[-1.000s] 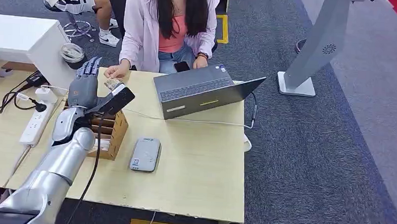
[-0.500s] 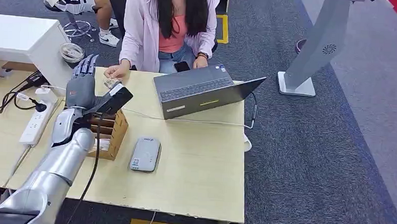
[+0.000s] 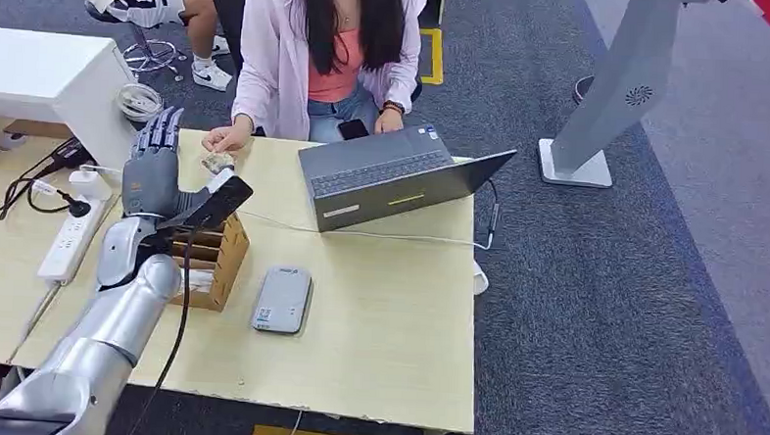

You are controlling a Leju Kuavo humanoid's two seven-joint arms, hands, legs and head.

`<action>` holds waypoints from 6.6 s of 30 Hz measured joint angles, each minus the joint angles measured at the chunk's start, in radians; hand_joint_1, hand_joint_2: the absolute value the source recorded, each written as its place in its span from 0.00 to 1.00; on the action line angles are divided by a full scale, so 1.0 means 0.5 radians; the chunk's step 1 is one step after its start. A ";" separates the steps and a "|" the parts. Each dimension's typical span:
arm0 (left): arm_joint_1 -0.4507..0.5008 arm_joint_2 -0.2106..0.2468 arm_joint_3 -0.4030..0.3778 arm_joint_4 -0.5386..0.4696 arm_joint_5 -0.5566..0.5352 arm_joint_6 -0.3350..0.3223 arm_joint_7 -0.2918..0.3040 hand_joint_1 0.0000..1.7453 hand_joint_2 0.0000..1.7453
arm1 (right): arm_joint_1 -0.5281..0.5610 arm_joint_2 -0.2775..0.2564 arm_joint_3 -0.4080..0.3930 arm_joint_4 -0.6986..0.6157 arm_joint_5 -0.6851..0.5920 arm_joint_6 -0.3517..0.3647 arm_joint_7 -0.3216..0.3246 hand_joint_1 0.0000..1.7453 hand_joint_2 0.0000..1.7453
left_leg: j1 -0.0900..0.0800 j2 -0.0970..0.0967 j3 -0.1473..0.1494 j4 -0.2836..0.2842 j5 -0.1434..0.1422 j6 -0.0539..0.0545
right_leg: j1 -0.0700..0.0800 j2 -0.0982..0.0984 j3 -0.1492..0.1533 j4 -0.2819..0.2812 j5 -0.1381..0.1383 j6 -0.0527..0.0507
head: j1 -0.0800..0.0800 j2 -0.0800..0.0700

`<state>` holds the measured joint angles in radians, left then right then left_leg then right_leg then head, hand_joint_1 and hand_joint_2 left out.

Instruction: Pass the card to the sensor for recognition and then transmit it.

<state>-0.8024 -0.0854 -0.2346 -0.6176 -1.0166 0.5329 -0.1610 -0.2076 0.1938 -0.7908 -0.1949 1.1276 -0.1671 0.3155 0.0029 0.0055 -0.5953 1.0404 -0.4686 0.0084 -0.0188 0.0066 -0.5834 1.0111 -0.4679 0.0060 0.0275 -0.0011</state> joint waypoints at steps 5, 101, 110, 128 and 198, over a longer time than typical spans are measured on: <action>0.010 0.001 -0.001 0.000 -0.001 0.048 -0.018 0.00 0.00 | 0.000 0.005 -0.011 0.001 0.005 -0.008 0.000 0.00 1.00 | 0.000 0.000 0.000 0.000 0.000 0.000 | 0.000 0.000 0.000 0.000 0.000 0.000 | 0.000 0.000; 0.021 -0.023 -0.001 0.011 -0.036 0.082 -0.010 1.00 1.00 | 0.000 0.010 -0.047 0.005 0.063 0.012 -0.004 0.00 1.00 | 0.000 0.000 0.000 0.000 0.001 0.001 | 0.000 0.000 0.000 0.000 0.000 0.000 | 0.000 0.000; 0.154 -0.103 -0.058 -0.067 -0.046 -0.090 -0.038 1.00 1.00 | 0.002 0.010 -0.073 0.005 0.040 0.012 -0.014 0.00 1.00 | -0.001 -0.001 0.000 0.000 0.000 0.001 | 0.000 -0.001 0.000 -0.001 0.000 0.000 | 0.000 0.000; 0.385 -0.196 -0.412 -0.221 -0.102 -0.375 0.052 1.00 1.00 | 0.013 0.010 -0.145 0.005 0.027 0.014 -0.033 0.00 1.00 | -0.001 -0.001 -0.001 0.000 0.000 0.001 | 0.000 -0.001 -0.001 -0.001 0.000 0.001 | 0.000 0.000; 0.581 -0.021 -0.794 -0.387 -0.285 -0.732 0.502 1.00 1.00 | 0.092 -0.060 -0.317 0.002 0.028 0.015 -0.097 0.00 1.00 | -0.001 -0.001 -0.002 0.000 0.000 0.001 | 0.000 -0.002 -0.001 -0.001 -0.001 0.002 | 0.000 0.000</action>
<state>-0.5117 -0.0958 -0.6317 -0.8110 -1.1593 0.1667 0.0900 -0.1617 0.1637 -0.9495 -0.1938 1.1418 -0.1598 0.2670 0.0026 0.0049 -0.5961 1.0403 -0.4684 0.0090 -0.0190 0.0055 -0.5837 1.0105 -0.4683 0.0069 0.0275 -0.0011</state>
